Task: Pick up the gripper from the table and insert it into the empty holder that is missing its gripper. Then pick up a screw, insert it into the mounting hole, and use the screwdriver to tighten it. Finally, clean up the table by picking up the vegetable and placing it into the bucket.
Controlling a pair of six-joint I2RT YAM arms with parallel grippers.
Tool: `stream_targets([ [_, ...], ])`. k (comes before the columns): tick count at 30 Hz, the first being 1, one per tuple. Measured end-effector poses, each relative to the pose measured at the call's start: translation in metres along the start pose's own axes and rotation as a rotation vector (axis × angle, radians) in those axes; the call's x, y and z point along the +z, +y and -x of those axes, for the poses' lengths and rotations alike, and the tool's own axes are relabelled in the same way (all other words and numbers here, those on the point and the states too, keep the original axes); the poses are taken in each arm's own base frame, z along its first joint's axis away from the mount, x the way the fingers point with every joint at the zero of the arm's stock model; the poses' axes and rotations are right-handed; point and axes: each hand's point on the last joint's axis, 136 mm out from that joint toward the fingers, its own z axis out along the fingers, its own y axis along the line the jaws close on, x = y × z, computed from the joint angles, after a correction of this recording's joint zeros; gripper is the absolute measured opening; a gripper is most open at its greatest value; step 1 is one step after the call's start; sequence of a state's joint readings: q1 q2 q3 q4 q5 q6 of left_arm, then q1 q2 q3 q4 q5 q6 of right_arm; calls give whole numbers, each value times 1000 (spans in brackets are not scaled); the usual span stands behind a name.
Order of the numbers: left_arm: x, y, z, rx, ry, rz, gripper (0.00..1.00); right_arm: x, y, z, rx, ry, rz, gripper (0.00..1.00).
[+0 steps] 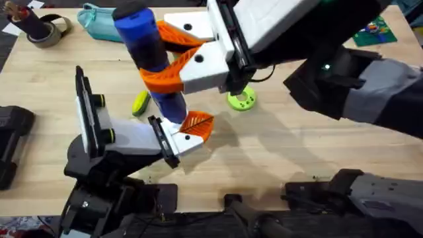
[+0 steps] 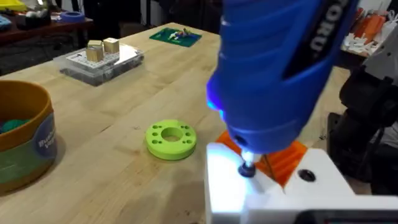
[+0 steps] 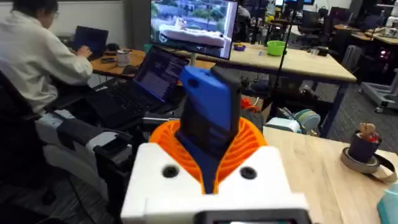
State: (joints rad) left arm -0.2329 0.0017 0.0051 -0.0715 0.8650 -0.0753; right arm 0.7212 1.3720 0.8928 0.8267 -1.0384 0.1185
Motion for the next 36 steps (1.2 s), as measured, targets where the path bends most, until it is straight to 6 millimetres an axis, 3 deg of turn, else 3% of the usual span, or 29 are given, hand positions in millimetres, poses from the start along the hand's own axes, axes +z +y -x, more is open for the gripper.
stream_targets([
  [29,0,0,1,10,-1,-2,15,-1,7,5,-46,-27,32,59],
  [36,0,0,0,9,-1,-2,15,-3,0,39,-66,-80,35,58],
])
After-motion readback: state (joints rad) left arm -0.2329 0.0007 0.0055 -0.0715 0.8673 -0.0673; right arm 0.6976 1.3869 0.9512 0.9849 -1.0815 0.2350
